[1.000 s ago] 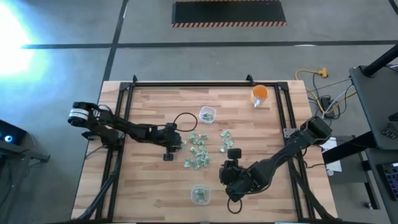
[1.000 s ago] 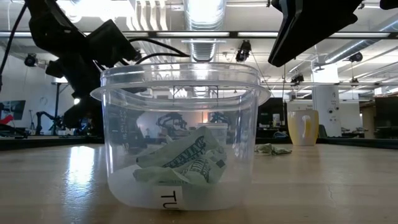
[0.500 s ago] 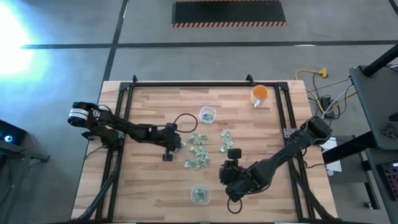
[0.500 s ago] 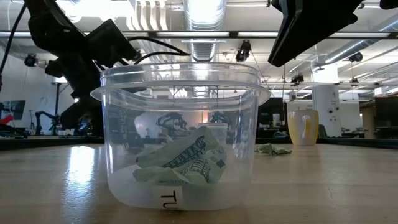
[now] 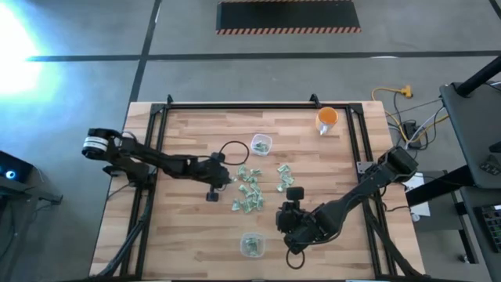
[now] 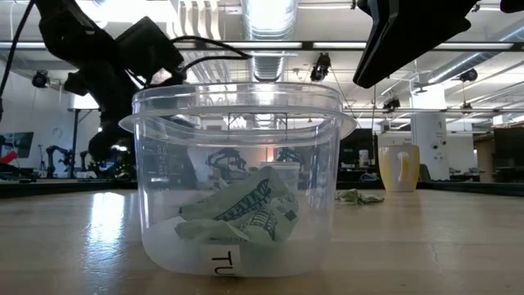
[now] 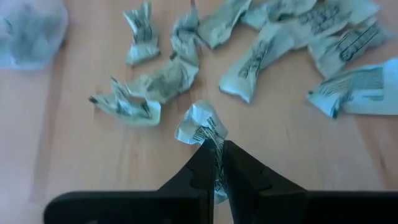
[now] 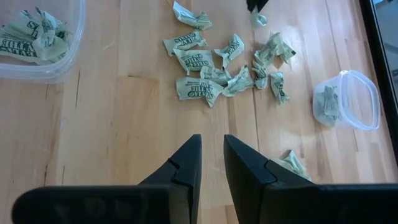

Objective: Pick and place items into bin
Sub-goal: Put the stevia packet into the top transparent bin

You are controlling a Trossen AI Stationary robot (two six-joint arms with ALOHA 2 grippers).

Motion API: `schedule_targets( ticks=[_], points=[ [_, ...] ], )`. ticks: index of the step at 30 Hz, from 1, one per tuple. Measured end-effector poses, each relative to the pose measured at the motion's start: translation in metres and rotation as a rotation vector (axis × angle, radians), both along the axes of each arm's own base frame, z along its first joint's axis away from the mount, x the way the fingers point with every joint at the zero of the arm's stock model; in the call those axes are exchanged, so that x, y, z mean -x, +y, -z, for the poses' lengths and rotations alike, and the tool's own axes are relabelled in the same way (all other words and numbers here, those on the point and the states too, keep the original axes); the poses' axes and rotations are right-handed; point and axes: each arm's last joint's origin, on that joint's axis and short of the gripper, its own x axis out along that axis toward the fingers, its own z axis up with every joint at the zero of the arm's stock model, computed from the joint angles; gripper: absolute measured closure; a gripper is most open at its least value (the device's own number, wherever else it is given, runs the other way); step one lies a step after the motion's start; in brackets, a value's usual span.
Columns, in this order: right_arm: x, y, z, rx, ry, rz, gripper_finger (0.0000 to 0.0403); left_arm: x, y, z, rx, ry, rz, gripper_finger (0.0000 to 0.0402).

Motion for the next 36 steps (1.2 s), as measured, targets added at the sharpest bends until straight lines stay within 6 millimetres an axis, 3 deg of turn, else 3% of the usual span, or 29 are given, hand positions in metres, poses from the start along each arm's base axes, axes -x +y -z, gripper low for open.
schedule_targets(
  ticks=[9,15,27,36],
  points=[
    [0.000,0.000,0.000,0.000,0.000,0.000,0.0344,0.004,0.002,-0.035,-0.107,-0.161,0.049,0.0394],
    [0.000,0.000,0.000,-0.001,-0.002,0.001,0.0344,0.005,0.016,-0.055,-0.189,-0.290,0.039,0.0394],
    [-0.001,0.000,0.000,-0.003,-0.006,-0.002,0.0344,-0.006,0.056,-0.057,-0.279,-0.417,-0.083,0.0394],
    [-0.001,0.000,0.000,-0.003,-0.006,-0.002,0.0344,-0.035,0.084,-0.052,-0.225,-0.453,-0.055,0.0394]
  ],
)
